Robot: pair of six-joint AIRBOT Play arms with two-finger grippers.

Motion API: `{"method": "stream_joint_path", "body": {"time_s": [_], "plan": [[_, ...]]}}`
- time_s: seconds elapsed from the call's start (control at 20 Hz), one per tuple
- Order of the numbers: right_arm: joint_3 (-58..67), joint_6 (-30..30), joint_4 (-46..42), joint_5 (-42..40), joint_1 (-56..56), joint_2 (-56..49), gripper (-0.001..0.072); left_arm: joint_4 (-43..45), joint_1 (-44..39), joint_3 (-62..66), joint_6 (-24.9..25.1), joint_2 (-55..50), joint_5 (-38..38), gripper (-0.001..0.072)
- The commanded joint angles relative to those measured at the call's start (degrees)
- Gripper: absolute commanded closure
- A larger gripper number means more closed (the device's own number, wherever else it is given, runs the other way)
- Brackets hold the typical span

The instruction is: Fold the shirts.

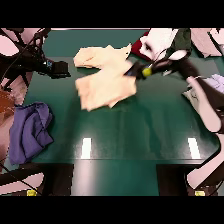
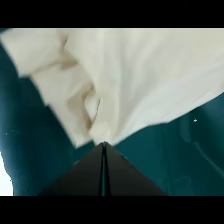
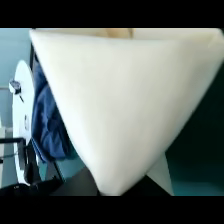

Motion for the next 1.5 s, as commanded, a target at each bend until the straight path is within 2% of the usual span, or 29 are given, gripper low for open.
{"method": "stream_joint_path", "body": {"time_s": [0.0, 0.2, 0.4, 0.5, 0.65, 0.75, 0.9, 0.95, 1.0, 1.05, 1.2, 1.25, 1.45], "plan": [[9.3, 10.3, -4.9, 1.8, -10.1, 5.1, 0.0689, 0.0, 0.0, 0.0, 0.0, 0.0, 0.0, 0.0680], [17.6, 23.4, -12.5, 4.9, -29.1, 10.3, 0.0689, 0.0, 0.0, 0.0, -0.1, 0.0, 0.3, 0.0681], [12.7, 30.3, -12.7, 6.7, -51.6, 16.5, 0.0689, -0.1, 0.0, 0.0, -0.2, 0.0, 1.2, 0.0680], [7.8, 31.6, -15.1, 11.7, -61.1, 19.2, 0.0689, -0.2, 0.0, 0.0, -0.3, 0.0, 1.8, 0.0680], [0.3, 31.3, -28.3, 19.9, -70.5, 23.0, 0.0688, -2.3, 0.0, 0.0, -0.8, 0.0, 4.3, 0.0680], [-5.0, 30.1, -36.3, 18.8, -74.8, 25.2, 0.0687, -4.6, 0.0, 0.1, -0.8, 0.0, 5.4, 0.0680], [-12.5, 27.3, -38.1, 19.2, -78.3, 24.7, 0.0685, -5.5, 0.0, 0.1, -0.8, 0.0, 4.6, 0.0680], [-14.4, 25.7, -37.3, 19.8, -78.8, 24.1, 0.0562, -5.9, 0.0, 0.1, -0.8, 0.1, 4.1, 0.0680], [-15.9, 22.8, -35.9, 20.9, -79.3, 23.4, 0.0273, -5.9, 0.0, 0.1, -0.8, 0.1, 3.6, 0.0680], [-16.4, 22.0, -35.4, 22.2, -79.8, 22.9, 0.0115, -6.0, 0.0, 0.1, -0.8, 0.1, 3.3, 0.0680], [-11.9, 21.7, -25.7, 20.5, -84.6, 24.6, 0.0118, -6.2, 0.0, 0.3, -0.9, 0.1, 3.3, 0.0680], [-8.1, 22.5, -22.2, 19.2, -86.6, 25.4, 0.0145, -6.3, 0.0, 0.5, -0.8, 0.1, 3.3, 0.0680], [15.0, 24.8, -8.3, 19.1, -89.9, 25.3, 0.0158, -7.7, 0.0, 0.5, -0.8, 0.1, 3.5, 0.0680]]}}
